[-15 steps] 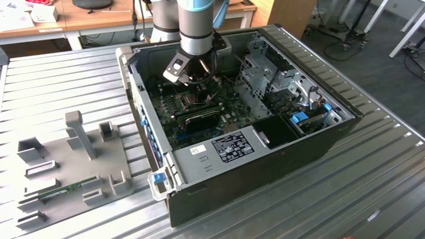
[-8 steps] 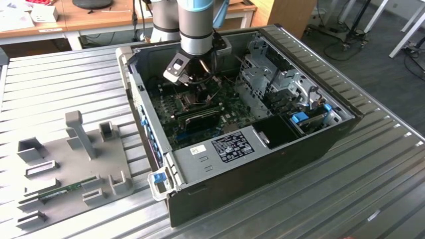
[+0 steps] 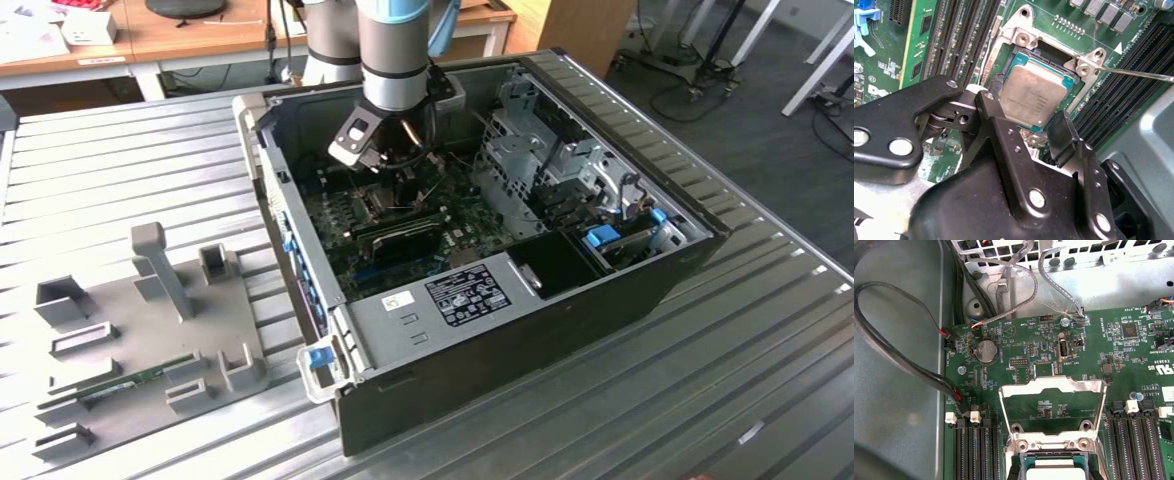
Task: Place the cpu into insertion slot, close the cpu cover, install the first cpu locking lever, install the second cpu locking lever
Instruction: 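Place the cpu into insertion slot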
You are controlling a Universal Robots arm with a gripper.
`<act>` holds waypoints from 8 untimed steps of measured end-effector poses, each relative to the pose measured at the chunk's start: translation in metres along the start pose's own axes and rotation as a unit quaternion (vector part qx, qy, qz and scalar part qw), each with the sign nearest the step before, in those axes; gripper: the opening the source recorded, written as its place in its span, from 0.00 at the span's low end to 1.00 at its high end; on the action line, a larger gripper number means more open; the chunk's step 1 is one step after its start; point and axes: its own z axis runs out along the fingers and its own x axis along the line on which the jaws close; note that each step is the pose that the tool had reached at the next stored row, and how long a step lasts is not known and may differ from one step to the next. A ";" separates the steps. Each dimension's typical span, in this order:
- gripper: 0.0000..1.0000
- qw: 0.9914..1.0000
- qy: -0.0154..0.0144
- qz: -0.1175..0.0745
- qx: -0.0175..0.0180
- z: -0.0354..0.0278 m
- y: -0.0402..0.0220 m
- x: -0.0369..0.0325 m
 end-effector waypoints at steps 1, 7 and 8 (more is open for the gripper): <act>0.62 1.000 0.000 0.000 0.000 0.0000 0.0001 0.0000; 0.62 1.000 0.000 0.000 0.000 -0.0007 0.0002 0.0000; 0.62 1.000 0.000 0.000 0.000 -0.0012 0.0003 0.0000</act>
